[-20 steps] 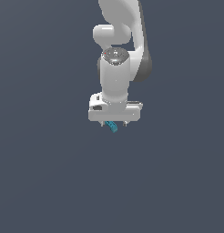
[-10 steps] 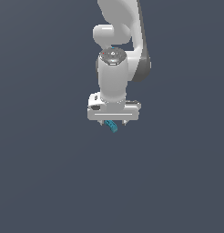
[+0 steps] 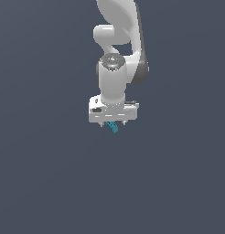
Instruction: Pick up the object and move it to a goal position.
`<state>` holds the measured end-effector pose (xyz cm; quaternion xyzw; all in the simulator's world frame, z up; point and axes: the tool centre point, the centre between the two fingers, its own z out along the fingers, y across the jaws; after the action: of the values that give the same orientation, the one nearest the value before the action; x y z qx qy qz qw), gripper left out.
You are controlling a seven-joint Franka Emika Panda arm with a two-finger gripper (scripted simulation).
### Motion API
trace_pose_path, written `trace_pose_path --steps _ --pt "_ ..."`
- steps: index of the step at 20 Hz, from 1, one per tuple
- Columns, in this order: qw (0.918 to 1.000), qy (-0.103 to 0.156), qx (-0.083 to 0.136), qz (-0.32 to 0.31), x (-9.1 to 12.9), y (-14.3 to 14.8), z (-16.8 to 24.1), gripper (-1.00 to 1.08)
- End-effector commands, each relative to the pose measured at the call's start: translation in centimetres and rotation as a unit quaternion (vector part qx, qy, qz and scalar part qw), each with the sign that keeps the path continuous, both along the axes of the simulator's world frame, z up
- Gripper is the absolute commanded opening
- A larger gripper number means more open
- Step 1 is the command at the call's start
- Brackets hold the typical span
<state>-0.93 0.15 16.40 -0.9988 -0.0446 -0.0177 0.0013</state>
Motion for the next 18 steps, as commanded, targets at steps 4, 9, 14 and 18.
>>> trace_pose_path --steps 4,9,14,18 --pt "0.9984 0.003 -0.004 0.056 -1.5 -0.3 -2.0 1.0" --pt "0.9924 0.008 -0.007 0.123 -3.5 -0.6 -4.2 1.0" --pt "0.9819 0.011 -0.008 0.189 -5.6 -0.8 -6.3 1.0" --pt "0.9729 0.014 -0.008 0.231 -7.0 -0.8 -7.5 1.0"
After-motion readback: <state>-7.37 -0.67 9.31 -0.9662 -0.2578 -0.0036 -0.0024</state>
